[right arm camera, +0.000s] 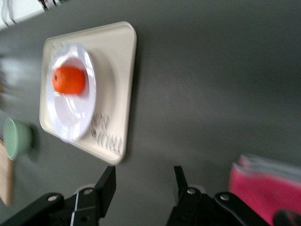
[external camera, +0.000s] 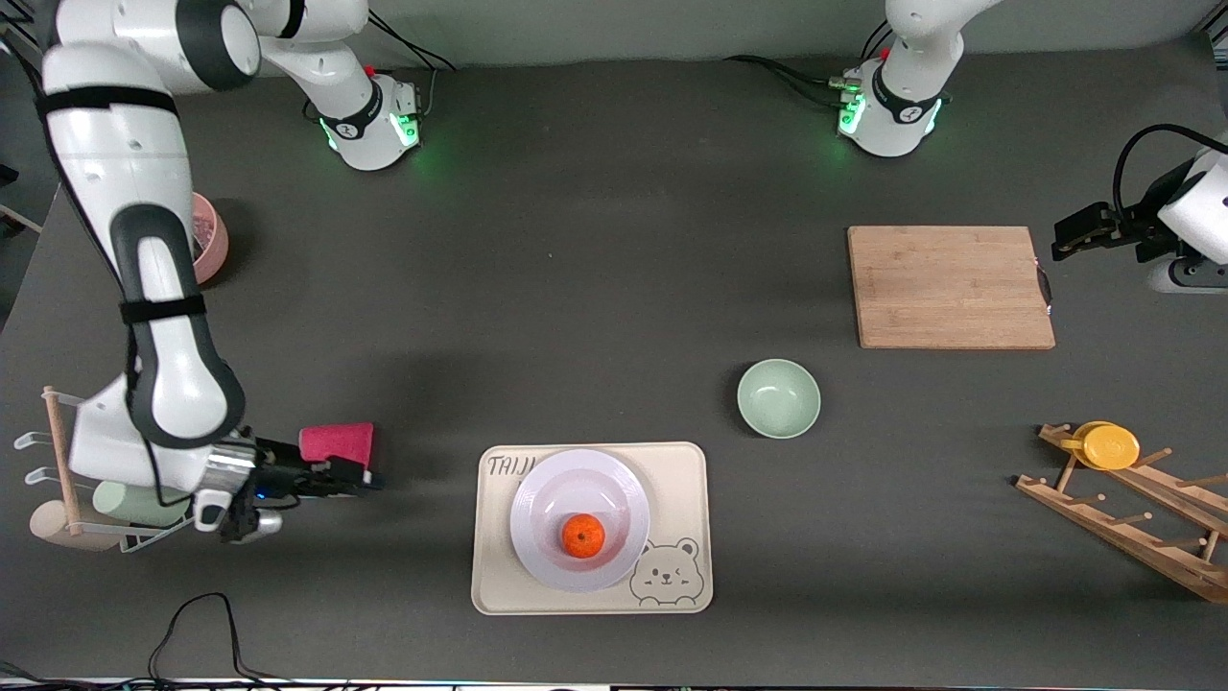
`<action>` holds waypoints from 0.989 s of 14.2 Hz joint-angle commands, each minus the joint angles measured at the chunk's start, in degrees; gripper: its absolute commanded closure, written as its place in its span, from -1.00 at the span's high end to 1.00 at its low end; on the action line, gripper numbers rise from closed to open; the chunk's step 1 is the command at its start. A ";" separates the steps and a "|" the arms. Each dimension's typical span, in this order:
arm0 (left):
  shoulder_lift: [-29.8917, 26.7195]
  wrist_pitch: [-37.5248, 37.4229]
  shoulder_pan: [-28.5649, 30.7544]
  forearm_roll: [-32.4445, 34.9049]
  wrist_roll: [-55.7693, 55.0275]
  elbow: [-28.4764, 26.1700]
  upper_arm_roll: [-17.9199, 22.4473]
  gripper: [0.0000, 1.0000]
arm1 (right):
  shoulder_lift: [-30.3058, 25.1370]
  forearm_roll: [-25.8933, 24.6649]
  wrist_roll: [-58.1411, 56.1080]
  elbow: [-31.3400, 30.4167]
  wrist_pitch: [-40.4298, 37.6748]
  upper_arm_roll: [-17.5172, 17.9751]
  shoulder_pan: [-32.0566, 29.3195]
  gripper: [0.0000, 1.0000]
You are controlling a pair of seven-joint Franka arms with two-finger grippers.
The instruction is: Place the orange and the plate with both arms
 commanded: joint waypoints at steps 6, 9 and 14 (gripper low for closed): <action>-1.87 0.60 -0.16 -0.20 -0.30 -1.42 0.23 1.00 | -21.41 -24.34 7.95 -6.22 -15.32 -3.03 -2.20 1.00; -1.87 0.60 -0.07 -0.20 -0.39 -1.42 0.23 1.00 | -27.91 -32.08 16.80 -5.79 -21.91 -3.21 -2.29 1.00; -1.87 0.60 -0.16 -0.11 -0.39 -1.42 0.23 1.00 | -33.56 -37.37 25.08 -3.16 -29.47 -1.72 -2.29 1.00</action>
